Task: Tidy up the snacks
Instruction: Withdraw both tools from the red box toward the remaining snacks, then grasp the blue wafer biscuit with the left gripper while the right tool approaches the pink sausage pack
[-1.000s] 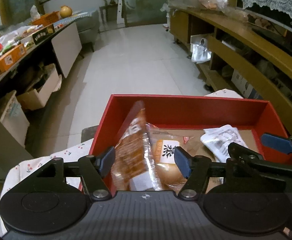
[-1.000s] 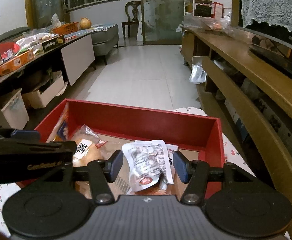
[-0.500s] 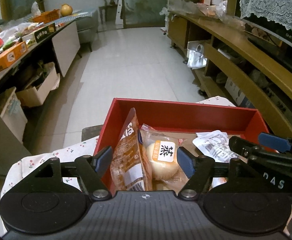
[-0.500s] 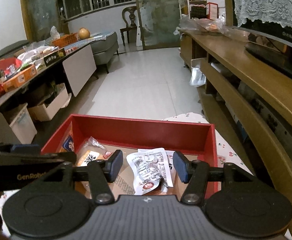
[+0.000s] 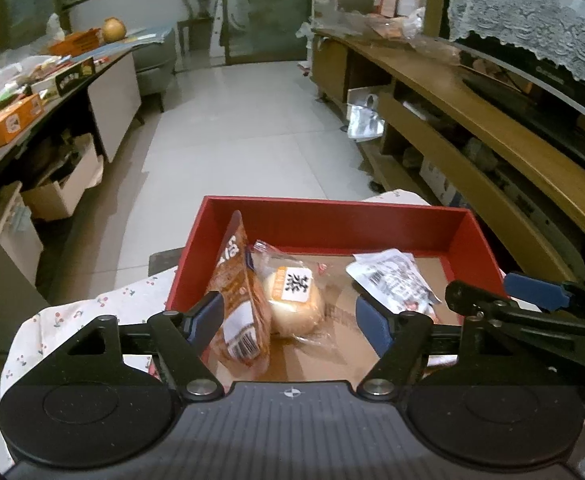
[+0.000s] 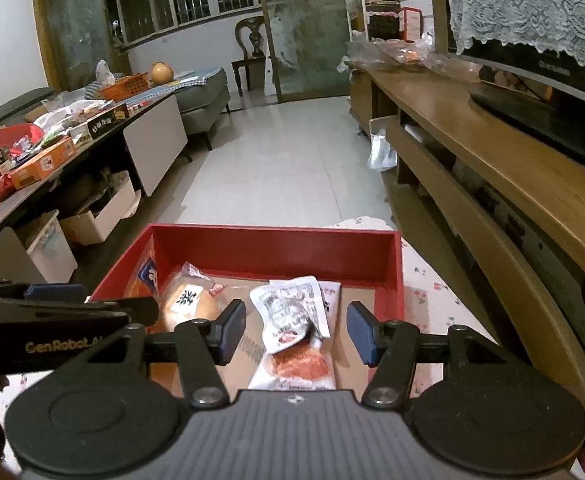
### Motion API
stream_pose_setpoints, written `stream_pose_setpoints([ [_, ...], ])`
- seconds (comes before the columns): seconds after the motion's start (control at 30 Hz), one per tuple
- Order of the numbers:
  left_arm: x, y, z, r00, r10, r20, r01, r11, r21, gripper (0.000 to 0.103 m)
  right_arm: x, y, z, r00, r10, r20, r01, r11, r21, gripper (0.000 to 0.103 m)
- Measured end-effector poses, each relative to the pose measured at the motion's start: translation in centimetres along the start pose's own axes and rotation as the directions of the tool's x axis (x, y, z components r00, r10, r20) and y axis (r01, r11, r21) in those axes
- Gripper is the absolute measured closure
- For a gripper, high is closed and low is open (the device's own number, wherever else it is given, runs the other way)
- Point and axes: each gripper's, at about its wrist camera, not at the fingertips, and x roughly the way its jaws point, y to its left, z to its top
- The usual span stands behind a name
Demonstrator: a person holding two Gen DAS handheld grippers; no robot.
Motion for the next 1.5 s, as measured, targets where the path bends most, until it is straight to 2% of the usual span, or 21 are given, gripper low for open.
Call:
stream_pose_setpoints([
  [0.33,-1.5,-0.5,-1.2,1.0,-0.027,-0.005,0.027,0.999,0.034,0.024,-2.4,-0.5,-1.0,1.0,0.006,-0.003,-0.006,0.999,0.036,0.045],
  [0.67,-2.5,1.6,-3.9,0.994,-0.073,-0.085,0.076,0.997,0.034,0.022,-3.9,0.3,-3.4,0.997,0.029,-0.077,-0.026,0.999,0.042,0.045],
  [1.03,-0.8,1.1,-7.7,0.958,-0.16,-0.24,0.19,0.976,0.108,0.022,-4.8,0.4,-5.3,0.989,0.053,-0.14,-0.045,0.997,0.059,0.045],
  [1.27,0.3,0.3,-9.8,0.94,-0.135,-0.312,0.2,0.962,0.185,0.019,-5.1,-0.2,-5.8,0.985,0.046,-0.165,-0.035,0.997,0.067,0.045],
  [1.4,-0.5,-0.4,-11.3,0.94,-0.11,-0.323,0.196,0.95,0.244,0.017,-5.4,-0.6,-6.0,0.984,0.046,-0.169,-0.034,0.996,0.077,0.045],
  [1.5,-1.6,-1.0,-12.4,0.937,-0.119,-0.328,0.214,0.939,0.27,0.016,-5.6,-0.8,-5.9,0.985,0.049,-0.168,-0.035,0.996,0.085,0.045],
])
